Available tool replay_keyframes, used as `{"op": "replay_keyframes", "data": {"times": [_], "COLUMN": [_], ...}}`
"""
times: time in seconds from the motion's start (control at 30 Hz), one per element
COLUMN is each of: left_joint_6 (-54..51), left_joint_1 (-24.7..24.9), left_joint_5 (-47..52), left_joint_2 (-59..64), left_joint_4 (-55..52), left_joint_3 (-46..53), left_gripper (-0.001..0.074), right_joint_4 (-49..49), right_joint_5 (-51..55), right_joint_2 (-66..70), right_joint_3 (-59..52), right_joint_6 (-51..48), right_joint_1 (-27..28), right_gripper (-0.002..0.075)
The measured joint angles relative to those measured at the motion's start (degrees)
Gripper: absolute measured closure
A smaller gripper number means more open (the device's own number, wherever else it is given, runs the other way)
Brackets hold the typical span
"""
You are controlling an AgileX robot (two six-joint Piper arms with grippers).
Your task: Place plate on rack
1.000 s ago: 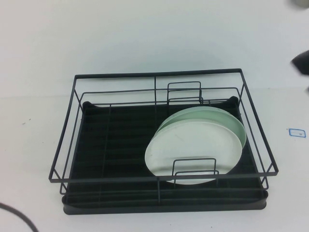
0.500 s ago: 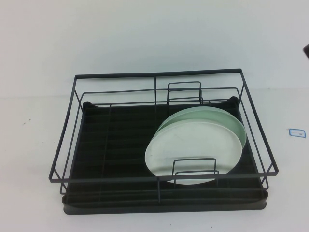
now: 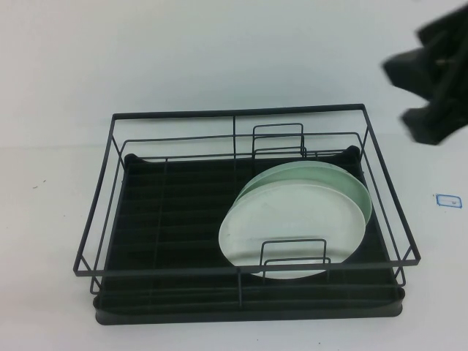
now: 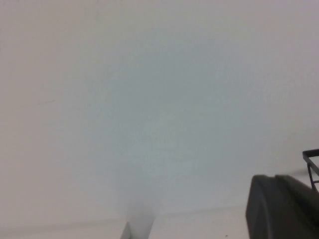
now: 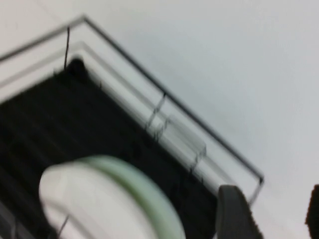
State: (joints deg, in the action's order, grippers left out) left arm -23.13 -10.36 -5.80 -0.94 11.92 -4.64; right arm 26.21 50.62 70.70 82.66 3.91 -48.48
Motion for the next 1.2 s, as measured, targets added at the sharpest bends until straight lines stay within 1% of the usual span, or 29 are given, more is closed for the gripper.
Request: {"op": "replay_keyframes", "data": {"times": [0.03,0.1,0.23,0.33,0.43,0.53,0.6,0.67,0.8,1.0,1.1,1.2], "left_joint_6": [0.00,0.97,11.56,16.56,15.73,12.16,9.99,8.83,8.97,8.26,8.26,8.26], "left_joint_1": [0.00,0.00,0.00,0.00,0.00,0.00,0.00,0.00,0.00,0.66,0.66,0.66], "left_joint_5": [-0.99,0.22,6.87,13.75,18.03,22.50,24.93,25.07,25.17,26.14,26.14,26.25], "left_joint_2": [0.00,0.00,0.00,0.00,0.00,0.00,0.00,0.00,-0.12,-0.82,-0.82,-0.82], "left_joint_4": [-0.83,-3.67,-10.51,-9.92,-8.74,-8.74,-8.74,-7.58,-5.71,-5.15,-5.15,-5.15], "left_joint_3": [1.39,3.50,6.62,6.51,6.51,6.51,6.51,6.51,6.51,6.38,6.38,6.38], "left_gripper": [0.0734,0.0734,0.0734,0.0734,0.0734,0.0734,0.0734,0.0734,0.0734,0.0734,0.0734,0.0734], "right_joint_4": [0.56,1.93,3.37,3.82,4.18,4.39,4.52,4.52,4.52,4.52,4.52,4.52], "right_joint_5": [-3.32,-11.73,-25.25,-31.82,-36.38,-41.62,-45.46,-48.18,-50.62,-50.62,-50.62,-50.62], "right_joint_2": [-0.13,-0.52,-2.12,-5.50,-12.07,-19.97,-26.11,-31.87,-45.64,-62.67,-68.19,-70.41], "right_joint_3": [-2.07,-6.93,-16.86,-25.45,-32.92,-39.97,-44.96,-49.99,-59.20,-70.64,-74.35,-76.41], "right_joint_6": [0.02,0.17,1.34,4.24,6.10,6.85,7.94,9.81,16.07,21.77,24.41,25.44], "right_joint_1": [0.41,1.61,4.83,7.68,10.92,15.02,19.14,23.68,34.71,47.05,51.51,52.48], "right_gripper": [0.0375,0.0375,0.0376,0.0376,0.0376,0.0377,0.0377,0.0377,0.0377,0.0377,0.0377,0.0377]}}
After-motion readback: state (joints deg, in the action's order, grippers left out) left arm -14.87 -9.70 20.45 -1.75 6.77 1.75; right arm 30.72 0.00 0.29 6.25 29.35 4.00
